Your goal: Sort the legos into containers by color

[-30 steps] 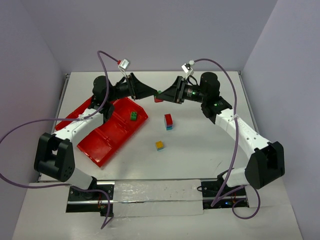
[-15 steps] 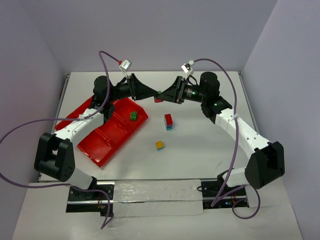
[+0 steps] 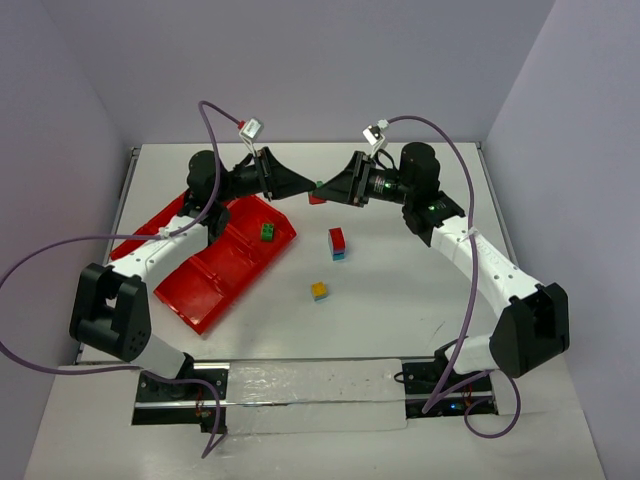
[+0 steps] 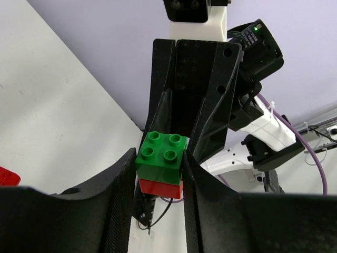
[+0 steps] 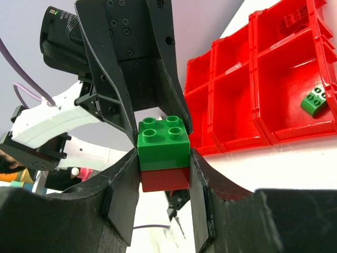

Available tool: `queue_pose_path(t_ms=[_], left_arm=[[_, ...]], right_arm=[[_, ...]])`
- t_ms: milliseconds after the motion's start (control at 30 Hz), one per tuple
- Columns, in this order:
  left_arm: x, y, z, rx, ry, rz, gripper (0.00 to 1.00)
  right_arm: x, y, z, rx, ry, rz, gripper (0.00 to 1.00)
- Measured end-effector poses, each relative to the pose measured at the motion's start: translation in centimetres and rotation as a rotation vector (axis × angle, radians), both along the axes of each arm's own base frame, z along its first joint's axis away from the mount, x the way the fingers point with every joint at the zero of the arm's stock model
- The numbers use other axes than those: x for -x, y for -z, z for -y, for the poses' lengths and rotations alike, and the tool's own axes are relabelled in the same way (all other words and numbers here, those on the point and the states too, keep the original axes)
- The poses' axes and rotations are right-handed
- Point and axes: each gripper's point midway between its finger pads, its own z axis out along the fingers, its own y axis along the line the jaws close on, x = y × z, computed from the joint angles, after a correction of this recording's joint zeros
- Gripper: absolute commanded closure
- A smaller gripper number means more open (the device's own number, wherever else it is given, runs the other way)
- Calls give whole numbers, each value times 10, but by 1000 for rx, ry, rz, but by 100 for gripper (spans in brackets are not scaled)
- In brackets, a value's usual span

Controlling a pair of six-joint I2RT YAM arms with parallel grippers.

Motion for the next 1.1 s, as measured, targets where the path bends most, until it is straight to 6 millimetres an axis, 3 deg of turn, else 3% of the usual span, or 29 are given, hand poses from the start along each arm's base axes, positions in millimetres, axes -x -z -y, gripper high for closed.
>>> queue_pose_path(t_ms=[133,267,400,667,833,1000,1100], left_arm=[[-1,2,0,-12,-1,-7,100],[-3,0,1,-23,-6,-1,100],[-3,-3,1,-26,-8,11,100],[-5,-1,0,-33,-14,5,100],[-7,0,-2,-35,-19,-2,100],[-7,0,-2,-35,-20,-3,100],[-8,0,-2,-34,-23,-5,100]], right_arm=[[0,2,0,7,3,-5,44],[-2,4,1,18,17,-6,35],[-3,6,2,26,24,-12,33],[-4,7,2,29,27,-14,58],[-4,5,2,23,24,-8,66],[-4,5,2,22,23,-7,85],[-4,4,2,21,23,-6,87]])
